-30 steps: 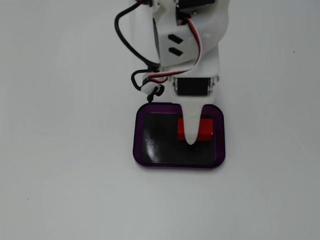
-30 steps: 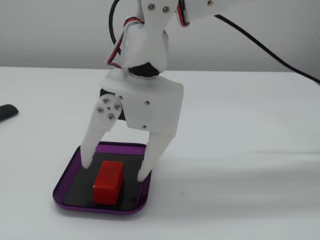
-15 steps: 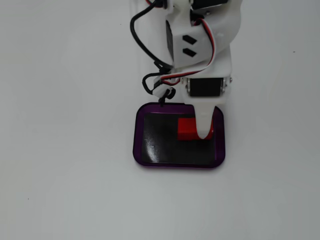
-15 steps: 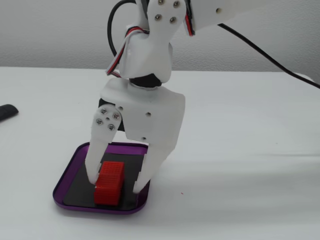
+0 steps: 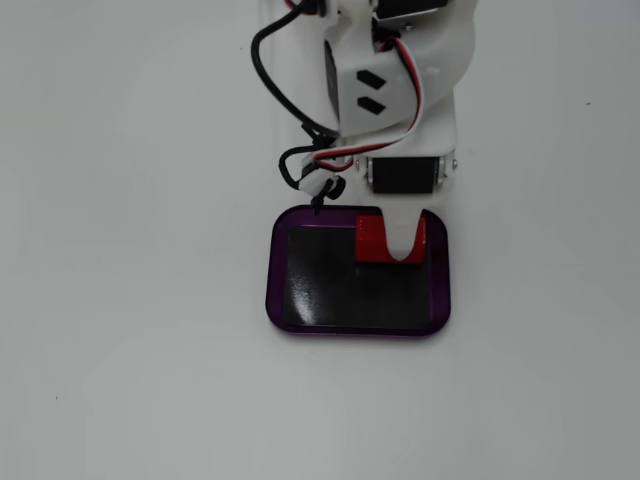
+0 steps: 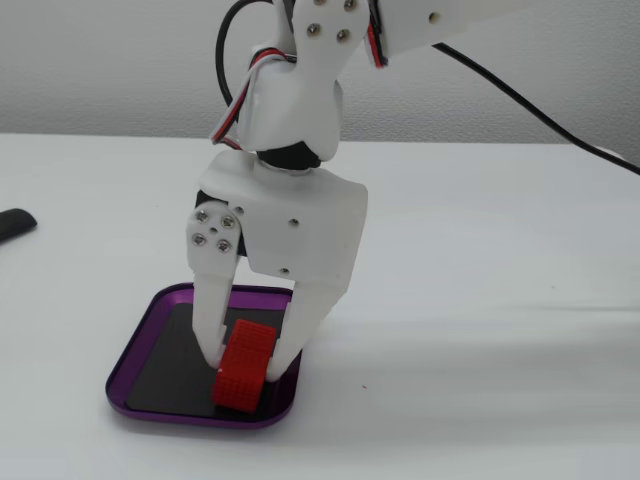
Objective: Remove the cube from the box.
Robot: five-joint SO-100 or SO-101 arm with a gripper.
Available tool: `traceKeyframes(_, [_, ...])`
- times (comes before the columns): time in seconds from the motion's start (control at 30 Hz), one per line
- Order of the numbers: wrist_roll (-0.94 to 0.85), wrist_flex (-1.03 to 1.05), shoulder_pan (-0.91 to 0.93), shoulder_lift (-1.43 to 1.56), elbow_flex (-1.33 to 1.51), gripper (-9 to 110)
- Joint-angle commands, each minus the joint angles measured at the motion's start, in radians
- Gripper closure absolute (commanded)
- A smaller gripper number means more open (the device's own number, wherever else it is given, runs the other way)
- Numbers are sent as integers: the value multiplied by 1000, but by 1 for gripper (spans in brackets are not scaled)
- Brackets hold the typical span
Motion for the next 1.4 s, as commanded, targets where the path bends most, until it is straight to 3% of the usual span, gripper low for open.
traceKeyframes(0.0, [-6, 5, -8, 23, -15, 102])
traceKeyframes(0.13, [-64, 26, -2, 41, -57, 102])
traceKeyframes(0.5, [-112, 420, 0, 249, -414, 102])
traceKeyframes(0.67, [-118, 522, 6, 387, -422, 102])
traceKeyframes(0.83, [-120, 509, 51, 546, -173, 102])
traceKeyframes(1.37, [-161, 18, 112, 1229, 1035, 102])
